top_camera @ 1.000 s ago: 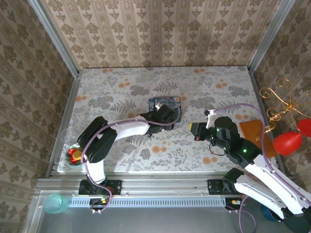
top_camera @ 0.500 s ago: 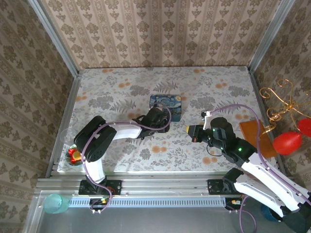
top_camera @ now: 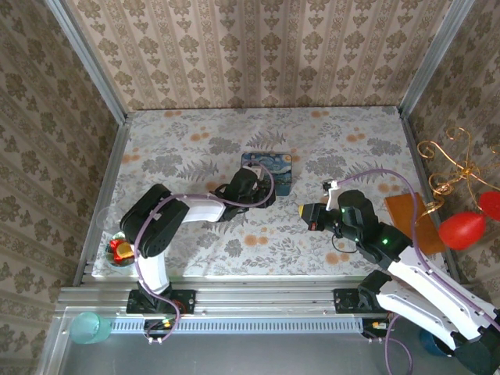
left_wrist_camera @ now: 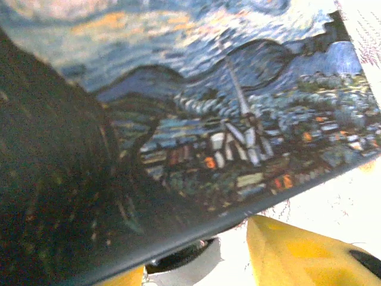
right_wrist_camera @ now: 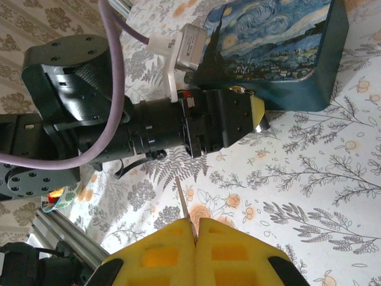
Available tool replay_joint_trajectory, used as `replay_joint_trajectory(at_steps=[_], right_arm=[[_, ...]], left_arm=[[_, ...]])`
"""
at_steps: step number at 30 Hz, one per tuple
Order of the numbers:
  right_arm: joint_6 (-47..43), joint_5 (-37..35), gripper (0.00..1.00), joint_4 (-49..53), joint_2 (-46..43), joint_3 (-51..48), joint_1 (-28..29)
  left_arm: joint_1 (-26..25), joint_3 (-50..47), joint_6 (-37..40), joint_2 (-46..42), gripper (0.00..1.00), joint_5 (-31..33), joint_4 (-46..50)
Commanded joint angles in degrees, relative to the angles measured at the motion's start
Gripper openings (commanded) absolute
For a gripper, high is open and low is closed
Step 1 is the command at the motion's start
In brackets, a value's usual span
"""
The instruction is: Unlock a padlock with a key
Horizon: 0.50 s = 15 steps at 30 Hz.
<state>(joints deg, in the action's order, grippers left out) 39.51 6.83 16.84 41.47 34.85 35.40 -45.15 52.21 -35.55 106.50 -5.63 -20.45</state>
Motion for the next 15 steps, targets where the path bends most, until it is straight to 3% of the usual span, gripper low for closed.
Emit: replay_joint_trajectory(at_steps=[1,15], right_arm=[[1.0,1.3,0.00,-0.2,-1.1,-0.6,-0.1],[1.8,1.8,0.00,-0.3,-1.1,-1.8,0.0]], left_arm=[[0.9,0.9,-2.4,2.3,0.45,-0.6,-2.7],[1.8,-1.8,-6.3,2.7,0.20,0.5,-6.4]])
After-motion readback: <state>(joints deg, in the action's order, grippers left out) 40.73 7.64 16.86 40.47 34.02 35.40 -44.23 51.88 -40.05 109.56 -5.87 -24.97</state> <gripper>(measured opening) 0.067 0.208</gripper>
